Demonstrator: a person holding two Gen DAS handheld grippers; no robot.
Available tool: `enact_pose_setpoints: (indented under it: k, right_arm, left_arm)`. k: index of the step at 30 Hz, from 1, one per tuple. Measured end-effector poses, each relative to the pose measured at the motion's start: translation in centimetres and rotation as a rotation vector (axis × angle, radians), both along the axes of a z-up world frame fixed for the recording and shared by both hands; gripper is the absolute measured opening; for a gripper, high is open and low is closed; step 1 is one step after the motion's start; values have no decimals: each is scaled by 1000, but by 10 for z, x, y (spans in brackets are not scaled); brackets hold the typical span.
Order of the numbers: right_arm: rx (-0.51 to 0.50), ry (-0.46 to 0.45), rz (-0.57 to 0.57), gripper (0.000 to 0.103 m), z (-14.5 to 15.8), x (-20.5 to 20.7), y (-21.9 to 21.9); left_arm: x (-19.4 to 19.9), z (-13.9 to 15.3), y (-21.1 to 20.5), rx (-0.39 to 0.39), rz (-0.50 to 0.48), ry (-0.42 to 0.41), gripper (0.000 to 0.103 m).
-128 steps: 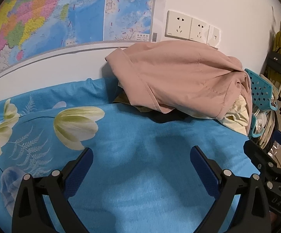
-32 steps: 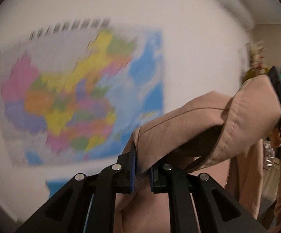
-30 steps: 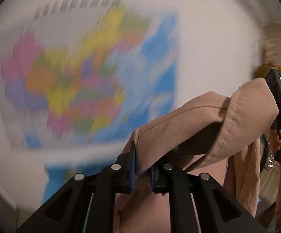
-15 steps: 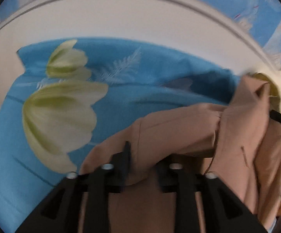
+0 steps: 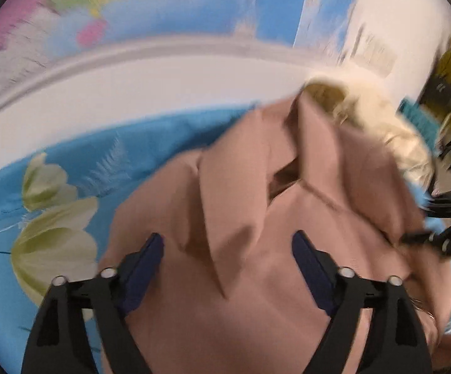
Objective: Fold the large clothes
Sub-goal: 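Lay the pink jacket flat on the blue sheet with both grippers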
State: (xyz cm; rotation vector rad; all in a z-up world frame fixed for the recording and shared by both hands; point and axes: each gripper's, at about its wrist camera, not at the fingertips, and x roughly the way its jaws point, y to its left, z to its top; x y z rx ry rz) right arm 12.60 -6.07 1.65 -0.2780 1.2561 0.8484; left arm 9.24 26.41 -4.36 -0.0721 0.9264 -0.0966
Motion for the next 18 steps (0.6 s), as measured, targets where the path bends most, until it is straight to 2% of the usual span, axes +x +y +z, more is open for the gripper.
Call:
enact_pose_setpoints:
  k: [1, 2, 3, 4, 6, 7, 9, 10, 11, 13, 15, 17, 18]
  right_arm:
    - [10, -14, -26, 5, 11, 9, -7]
    - [-3, -63, -51, 5, 27, 19, -13]
    - [-5, -98, -68, 4, 40, 26, -20]
    - [5, -148, -117, 3, 62, 42, -31]
    - [2, -201, -166, 3, 81, 61, -43]
    - [5, -199, -195, 3, 84, 76, -50]
    - [-50, -208, -248, 9, 67, 89, -55]
    - [-89, -209, -278, 30, 52, 93, -56]
    - [-121, -178, -321, 60, 33, 100, -63]
    - [-119, -126, -387, 68, 14, 103, -78]
    - [43, -46, -428, 72, 11, 87, -100]
    - [161, -50, -433, 95, 22, 54, -121]
    - [188, -68, -424, 98, 28, 37, -126]
  left_arm:
    - [19, -7, 3, -7, 32, 46, 45]
    - [30, -12, 9, -30, 53, 67, 28]
    - [42, -13, 15, -51, 82, 79, 19]
    - [55, -10, 24, -72, 118, 69, 17]
    - [72, -7, 36, -75, 168, 55, 18]
    - [76, -8, 39, -80, 185, 59, 18]
    - [82, -11, 45, -100, 197, 78, 18]
    - [82, -13, 46, -106, 191, 81, 19]
    - [77, -13, 48, -114, 181, 81, 23]
    - [59, -8, 51, -124, 159, 60, 32]
    - [34, 3, 52, -117, 140, 13, 50]
    - [2, 14, 58, -79, 144, -33, 56]
    - [-14, 19, 62, -70, 144, -51, 56]
